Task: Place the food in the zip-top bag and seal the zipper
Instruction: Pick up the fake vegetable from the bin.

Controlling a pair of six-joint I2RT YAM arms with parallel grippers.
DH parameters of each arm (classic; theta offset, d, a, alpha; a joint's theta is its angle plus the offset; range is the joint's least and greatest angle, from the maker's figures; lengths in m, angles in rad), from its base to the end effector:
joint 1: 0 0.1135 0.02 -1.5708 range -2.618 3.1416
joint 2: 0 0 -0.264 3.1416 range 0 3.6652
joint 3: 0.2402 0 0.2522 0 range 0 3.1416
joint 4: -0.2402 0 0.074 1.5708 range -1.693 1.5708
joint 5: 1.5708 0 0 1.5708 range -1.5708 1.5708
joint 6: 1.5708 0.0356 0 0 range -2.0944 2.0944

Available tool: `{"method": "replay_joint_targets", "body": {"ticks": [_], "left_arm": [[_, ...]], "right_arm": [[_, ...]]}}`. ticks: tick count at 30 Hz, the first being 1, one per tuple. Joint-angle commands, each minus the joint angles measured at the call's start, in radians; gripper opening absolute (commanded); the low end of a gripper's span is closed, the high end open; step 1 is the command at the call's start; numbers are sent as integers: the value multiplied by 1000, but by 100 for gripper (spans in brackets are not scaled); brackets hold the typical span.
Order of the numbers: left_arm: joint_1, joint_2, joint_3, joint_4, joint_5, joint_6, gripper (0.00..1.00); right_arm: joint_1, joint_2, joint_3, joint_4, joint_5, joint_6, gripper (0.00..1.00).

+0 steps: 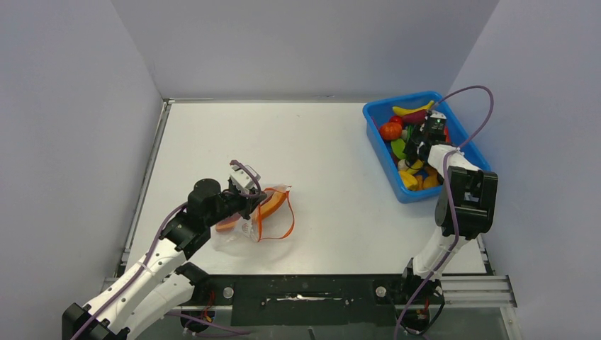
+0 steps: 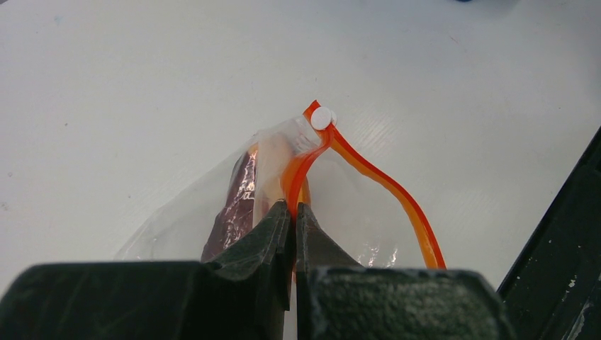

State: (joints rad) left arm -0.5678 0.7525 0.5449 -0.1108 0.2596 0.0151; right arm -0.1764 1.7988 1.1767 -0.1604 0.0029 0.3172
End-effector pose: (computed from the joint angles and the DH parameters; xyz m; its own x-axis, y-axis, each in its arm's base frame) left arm 0.1488 -0.1057 0.2682 -0.2529 0.1787 -0.9508 0.7292 0.6811 -0.0660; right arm 0.3853 -0.0688 0.1994 -0.6041 0.4245 -0.6744 0.3852 0.8964 0.2192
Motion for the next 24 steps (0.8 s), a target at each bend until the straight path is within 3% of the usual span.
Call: {"method": "replay_joint_targets", "body": {"ticks": [1,11,24], "left_arm": [[-3,-19,4,54,17,18,0],[-3,-24,1,53,15,19,0],[-2,-26,0,54,10,20,0]], "right_arm": [[-7,-13,-7,49,-12,10,26],[-11,2,-20,60,-37,14,29],[-12,-78,-29,25,-33,16,12]]}}
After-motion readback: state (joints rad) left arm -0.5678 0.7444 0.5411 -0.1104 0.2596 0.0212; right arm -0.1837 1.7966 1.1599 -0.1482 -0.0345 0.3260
